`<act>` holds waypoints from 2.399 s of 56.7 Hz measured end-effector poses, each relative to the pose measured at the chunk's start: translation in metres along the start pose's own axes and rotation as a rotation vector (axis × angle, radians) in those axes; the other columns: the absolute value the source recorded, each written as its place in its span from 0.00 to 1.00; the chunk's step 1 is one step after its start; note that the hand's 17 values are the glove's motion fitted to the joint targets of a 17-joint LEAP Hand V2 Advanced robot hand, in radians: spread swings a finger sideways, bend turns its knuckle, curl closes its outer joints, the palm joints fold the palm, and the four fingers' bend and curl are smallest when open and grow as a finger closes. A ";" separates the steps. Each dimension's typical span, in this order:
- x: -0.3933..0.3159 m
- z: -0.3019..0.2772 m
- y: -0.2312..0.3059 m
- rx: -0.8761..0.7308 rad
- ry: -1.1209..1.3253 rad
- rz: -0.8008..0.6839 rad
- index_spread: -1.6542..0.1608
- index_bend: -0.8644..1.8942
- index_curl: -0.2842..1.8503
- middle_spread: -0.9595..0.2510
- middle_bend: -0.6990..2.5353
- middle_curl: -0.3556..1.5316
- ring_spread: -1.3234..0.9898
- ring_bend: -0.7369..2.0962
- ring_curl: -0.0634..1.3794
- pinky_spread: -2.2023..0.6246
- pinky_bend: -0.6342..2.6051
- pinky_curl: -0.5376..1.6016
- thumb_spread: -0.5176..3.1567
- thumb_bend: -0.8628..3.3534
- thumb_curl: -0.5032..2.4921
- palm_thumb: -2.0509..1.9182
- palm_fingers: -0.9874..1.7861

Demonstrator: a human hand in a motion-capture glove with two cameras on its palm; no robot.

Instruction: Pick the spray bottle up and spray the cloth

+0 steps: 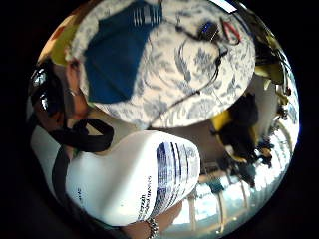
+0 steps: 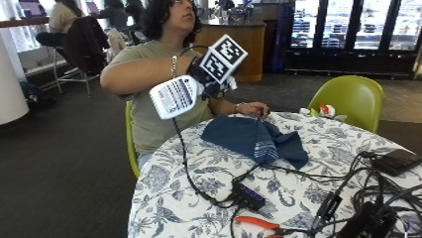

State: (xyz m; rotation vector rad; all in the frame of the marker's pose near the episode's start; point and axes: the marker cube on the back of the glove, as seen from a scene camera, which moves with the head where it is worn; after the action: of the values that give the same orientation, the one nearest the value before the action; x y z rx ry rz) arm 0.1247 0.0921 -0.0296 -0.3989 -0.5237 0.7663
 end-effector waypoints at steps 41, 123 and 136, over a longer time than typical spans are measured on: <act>-0.011 0.088 -0.091 -0.291 0.109 0.115 0.77 0.38 0.42 0.66 0.42 0.50 0.50 0.53 0.39 0.68 0.38 0.46 0.34 0.20 0.45 0.78 0.83; -0.252 0.019 -0.275 0.788 -0.762 -0.765 0.76 0.38 0.43 0.66 0.42 0.50 0.49 0.53 0.39 0.67 0.37 0.45 0.32 0.20 0.48 0.77 0.84; -0.222 0.041 -0.261 0.534 -0.657 -0.771 0.77 0.37 0.42 0.68 0.42 0.49 0.50 0.50 0.37 0.69 0.37 0.45 0.35 0.19 0.45 0.73 0.78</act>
State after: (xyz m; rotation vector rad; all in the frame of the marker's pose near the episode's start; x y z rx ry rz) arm 0.1093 -0.2376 0.0729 0.5622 -0.9726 0.2371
